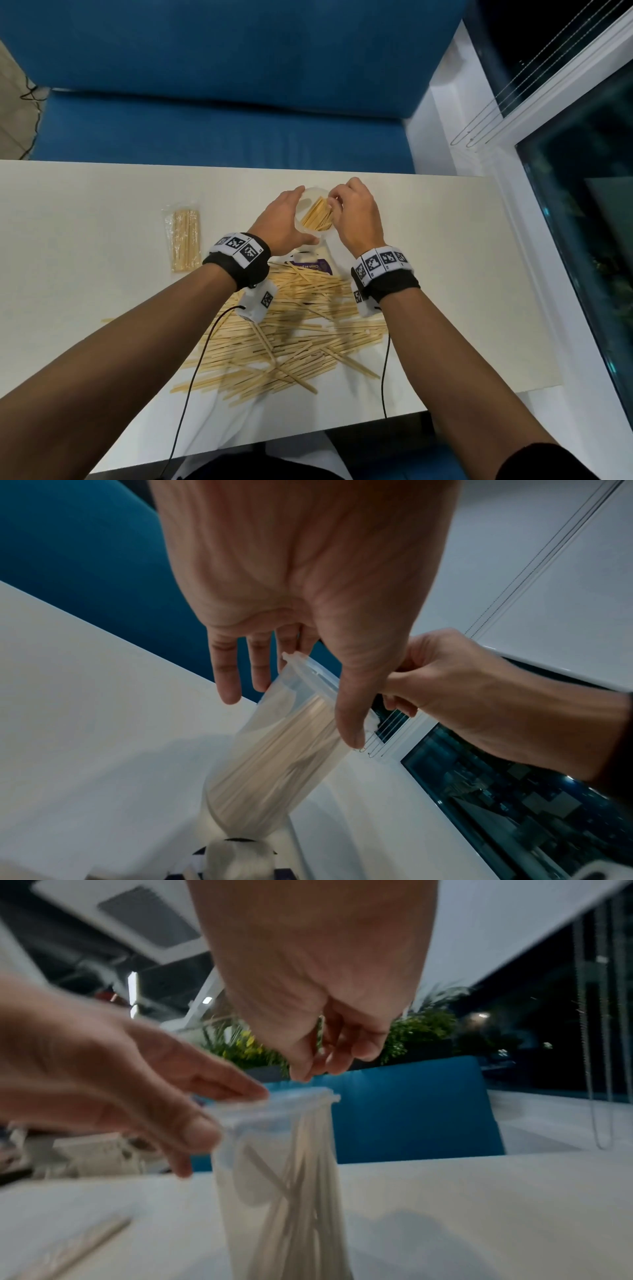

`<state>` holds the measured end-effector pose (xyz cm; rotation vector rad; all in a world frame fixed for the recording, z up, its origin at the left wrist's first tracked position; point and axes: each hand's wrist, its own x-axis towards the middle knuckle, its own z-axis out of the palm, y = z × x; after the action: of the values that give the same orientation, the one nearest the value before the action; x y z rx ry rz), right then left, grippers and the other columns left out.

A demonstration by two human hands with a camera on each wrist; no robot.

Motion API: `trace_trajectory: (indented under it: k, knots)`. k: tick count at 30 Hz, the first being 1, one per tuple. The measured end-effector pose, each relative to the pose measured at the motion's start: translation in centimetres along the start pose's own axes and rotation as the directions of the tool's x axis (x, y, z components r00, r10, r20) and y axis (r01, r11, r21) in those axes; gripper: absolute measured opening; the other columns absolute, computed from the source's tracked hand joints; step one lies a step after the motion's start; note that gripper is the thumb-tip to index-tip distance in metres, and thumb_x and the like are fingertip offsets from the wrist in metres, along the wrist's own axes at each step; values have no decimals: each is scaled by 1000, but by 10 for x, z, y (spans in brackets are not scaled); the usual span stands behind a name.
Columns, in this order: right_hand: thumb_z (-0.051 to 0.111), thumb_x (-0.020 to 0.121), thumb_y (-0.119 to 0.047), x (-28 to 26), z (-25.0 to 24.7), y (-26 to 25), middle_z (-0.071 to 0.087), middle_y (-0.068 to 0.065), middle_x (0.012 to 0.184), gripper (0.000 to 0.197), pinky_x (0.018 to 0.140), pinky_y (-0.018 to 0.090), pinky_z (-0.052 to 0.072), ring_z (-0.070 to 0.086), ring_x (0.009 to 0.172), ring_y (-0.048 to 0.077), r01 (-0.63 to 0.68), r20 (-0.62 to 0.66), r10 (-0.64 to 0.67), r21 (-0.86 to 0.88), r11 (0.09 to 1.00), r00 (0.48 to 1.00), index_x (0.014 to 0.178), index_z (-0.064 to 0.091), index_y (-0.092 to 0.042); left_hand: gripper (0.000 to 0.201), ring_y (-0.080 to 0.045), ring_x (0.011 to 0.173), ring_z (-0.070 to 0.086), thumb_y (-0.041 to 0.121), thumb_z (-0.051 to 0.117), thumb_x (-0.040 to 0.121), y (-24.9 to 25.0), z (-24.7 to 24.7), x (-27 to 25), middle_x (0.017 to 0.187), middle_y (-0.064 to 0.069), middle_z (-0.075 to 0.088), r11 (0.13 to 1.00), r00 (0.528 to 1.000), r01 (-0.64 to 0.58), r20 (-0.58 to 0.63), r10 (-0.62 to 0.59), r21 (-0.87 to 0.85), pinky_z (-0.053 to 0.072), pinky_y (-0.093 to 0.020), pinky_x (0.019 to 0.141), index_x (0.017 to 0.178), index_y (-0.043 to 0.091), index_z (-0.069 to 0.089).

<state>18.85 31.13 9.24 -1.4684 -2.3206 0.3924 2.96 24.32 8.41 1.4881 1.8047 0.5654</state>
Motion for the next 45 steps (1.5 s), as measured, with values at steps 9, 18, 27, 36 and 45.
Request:
trace_trajectory:
  k: [9,18,27,36,45]
  knots:
    - [63,99,-6,13,-14,-15,59,15,117,17,80,35,52,65,100,33,22,326,89,-322,946,941,113,71,-2,88,-26,134,47,32,85,80,1,0,-5,151,-10,47,1000,1000,16,-26,-16,-16,33,-28,99,150,12,38]
    - [64,99,-6,12,-11,-31,48,17,134,26,85,38,54,62,110,34,-49,388,204,-373,927,899,124,64,-3,119,-25,145,35,58,84,72,4,13,-1,162,-6,32,999,1000,-18,-9,18,-27,33,-39,115,162,19,16]
    - [49,102,-1,25,-23,-23,63,17,118,26,79,37,47,64,106,34,166,386,17,-437,884,922,118,69,-3,110,-26,145,35,46,84,78,0,3,11,160,-8,31,1000,996,-29,82,30,-12,32,-37,116,162,20,18]
    - [72,93,-15,10,-3,-4,65,0,93,2,76,36,47,51,86,21,122,24,-119,-159,980,993,92,74,-14,122,-27,144,38,32,90,74,4,0,13,162,-5,35,990,994,70,92,-59,-120,32,-32,111,162,14,8]
    - [64,98,-32,22,-3,-13,68,-6,112,32,80,35,33,43,97,22,469,519,-280,-278,838,807,130,70,-36,121,-29,138,46,33,92,71,-8,0,14,159,-4,41,983,995,86,67,-76,-164,37,-32,106,160,16,13]
